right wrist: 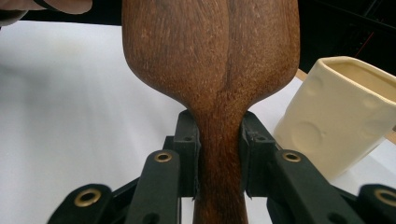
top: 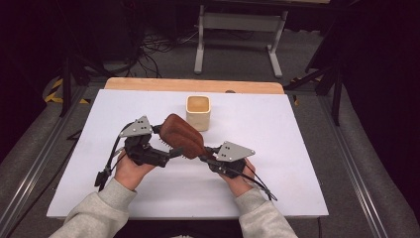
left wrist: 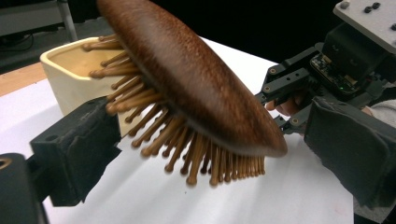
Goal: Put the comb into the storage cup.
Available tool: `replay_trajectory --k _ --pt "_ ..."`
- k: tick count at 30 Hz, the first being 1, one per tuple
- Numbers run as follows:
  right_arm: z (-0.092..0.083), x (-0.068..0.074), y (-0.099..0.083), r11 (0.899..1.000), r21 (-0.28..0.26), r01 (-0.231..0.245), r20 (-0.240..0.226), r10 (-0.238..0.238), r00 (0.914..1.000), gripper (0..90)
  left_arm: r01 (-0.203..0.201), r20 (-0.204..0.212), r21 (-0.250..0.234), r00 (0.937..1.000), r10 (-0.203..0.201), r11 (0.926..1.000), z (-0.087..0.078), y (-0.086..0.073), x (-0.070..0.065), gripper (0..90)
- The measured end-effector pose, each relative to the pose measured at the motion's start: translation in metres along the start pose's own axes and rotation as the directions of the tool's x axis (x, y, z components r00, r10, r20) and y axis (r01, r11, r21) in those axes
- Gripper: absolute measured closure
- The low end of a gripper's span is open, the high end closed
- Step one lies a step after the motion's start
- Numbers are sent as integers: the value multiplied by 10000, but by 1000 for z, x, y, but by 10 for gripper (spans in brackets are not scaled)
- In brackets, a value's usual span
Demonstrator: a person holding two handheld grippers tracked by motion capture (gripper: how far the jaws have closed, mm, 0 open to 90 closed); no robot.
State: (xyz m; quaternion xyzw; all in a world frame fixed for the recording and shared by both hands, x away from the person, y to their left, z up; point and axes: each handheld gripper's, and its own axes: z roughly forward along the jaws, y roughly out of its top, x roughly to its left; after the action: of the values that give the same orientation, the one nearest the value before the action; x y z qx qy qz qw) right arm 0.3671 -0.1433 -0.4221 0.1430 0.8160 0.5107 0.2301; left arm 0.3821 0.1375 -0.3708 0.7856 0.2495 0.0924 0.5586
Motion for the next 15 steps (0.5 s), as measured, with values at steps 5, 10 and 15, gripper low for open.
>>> replay_trajectory --k 5,10,15 --pt "0 0 0 10000 -29 35 -8 -35 10000 722 182 -182 106 9997 -180 9998 4 3 1 146" --pt "1 2 0 9995 56 298 119 -299 9995 721 653 16 91 9979 -653 9978 4 4 5 244" --pt "3 2 -2 9991 189 366 163 -369 9992 720 981 197 240 9949 -986 9949 5 6 4 329"
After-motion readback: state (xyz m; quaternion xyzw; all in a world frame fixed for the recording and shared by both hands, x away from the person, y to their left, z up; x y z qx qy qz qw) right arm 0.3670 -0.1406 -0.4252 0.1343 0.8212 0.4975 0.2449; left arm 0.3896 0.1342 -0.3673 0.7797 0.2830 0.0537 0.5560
